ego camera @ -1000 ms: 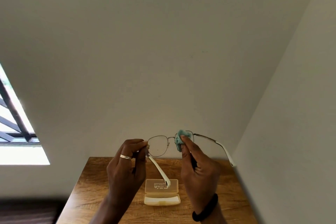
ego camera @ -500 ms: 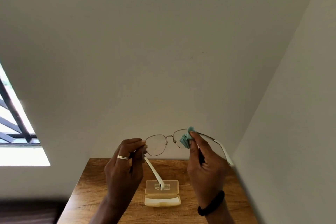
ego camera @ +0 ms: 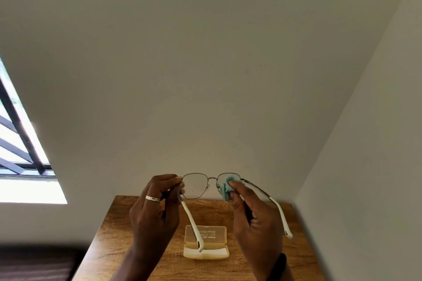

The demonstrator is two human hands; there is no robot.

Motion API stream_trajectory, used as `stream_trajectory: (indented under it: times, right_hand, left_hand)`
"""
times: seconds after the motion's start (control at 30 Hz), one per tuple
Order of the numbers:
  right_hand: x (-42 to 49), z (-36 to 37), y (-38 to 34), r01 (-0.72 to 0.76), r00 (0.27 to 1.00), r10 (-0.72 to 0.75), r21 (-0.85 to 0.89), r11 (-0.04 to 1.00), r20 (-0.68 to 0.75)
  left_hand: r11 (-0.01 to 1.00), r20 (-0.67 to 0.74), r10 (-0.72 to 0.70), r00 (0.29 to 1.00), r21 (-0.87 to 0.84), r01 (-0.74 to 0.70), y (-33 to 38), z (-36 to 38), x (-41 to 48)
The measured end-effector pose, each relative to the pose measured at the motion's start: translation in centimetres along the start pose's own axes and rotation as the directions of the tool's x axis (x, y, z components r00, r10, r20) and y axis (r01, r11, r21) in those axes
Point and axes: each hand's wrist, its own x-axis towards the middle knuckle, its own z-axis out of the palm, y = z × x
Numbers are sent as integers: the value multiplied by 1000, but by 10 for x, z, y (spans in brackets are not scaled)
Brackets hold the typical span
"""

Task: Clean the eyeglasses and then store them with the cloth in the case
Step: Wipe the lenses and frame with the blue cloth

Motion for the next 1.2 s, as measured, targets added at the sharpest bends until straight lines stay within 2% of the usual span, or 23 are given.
stream_trajectory:
  times: [0.07, 0.27, 0.37, 0.57, 0.7, 0.77, 0.8, 0.9, 0.93, 0.97, 1.03, 1.2]
  right_hand:
    - [-4, 0, 11, 22, 999, -25, -83, 996, -29]
    - [17, 7, -2, 65, 981, -88, -135, 989, -172]
    - [25, 12, -12, 26, 983, -38, -67, 997, -181]
    - [12, 16, -14, -113, 992, 118, 83, 990, -52]
    - [-15, 7, -4, -161, 982, 176, 176, 971, -73]
    - [-25, 5, -6, -280, 951, 307, 327, 903, -35]
    - [-28, 6, -8, -372, 915, 403, 402, 837, 9]
    - [-28, 12, -14, -655, 717, 661, 535, 533, 219]
    - [-24, 14, -16, -704, 656, 700, 564, 432, 283]
    - [-20, 16, -18, -724, 624, 714, 578, 375, 318]
    - [-14, 19, -26, -724, 633, 701, 571, 386, 329]
    - [-15, 22, -34, -654, 756, 578, 391, 648, 307]
  left_hand:
    - [1000, -4, -16, 1000, 1, 16, -3, 1, -2]
    - [999, 1, -45, 999, 1, 45, -3, 5, 2]
    - [999, -5, -36, 999, -7, 36, -2, 6, 5]
    - [996, 22, -87, 996, 33, 87, -3, 5, 0]
    - [947, 143, -289, 947, 190, 261, -5, 0, -10]
    - [914, 186, -383, 905, 221, 342, -2, 0, -17]
    - [905, 201, -406, 892, 223, 362, 1, 1, -20]
    - [894, 243, -439, 865, 218, 392, 11, 6, -26]
    - [894, 259, -440, 860, 212, 394, 14, 8, -28]
    - [897, 276, -438, 856, 207, 392, 17, 10, -30]
    - [903, 306, -425, 852, 211, 375, 22, 13, -34]
    - [915, 363, -387, 847, 267, 304, 24, 14, -38]
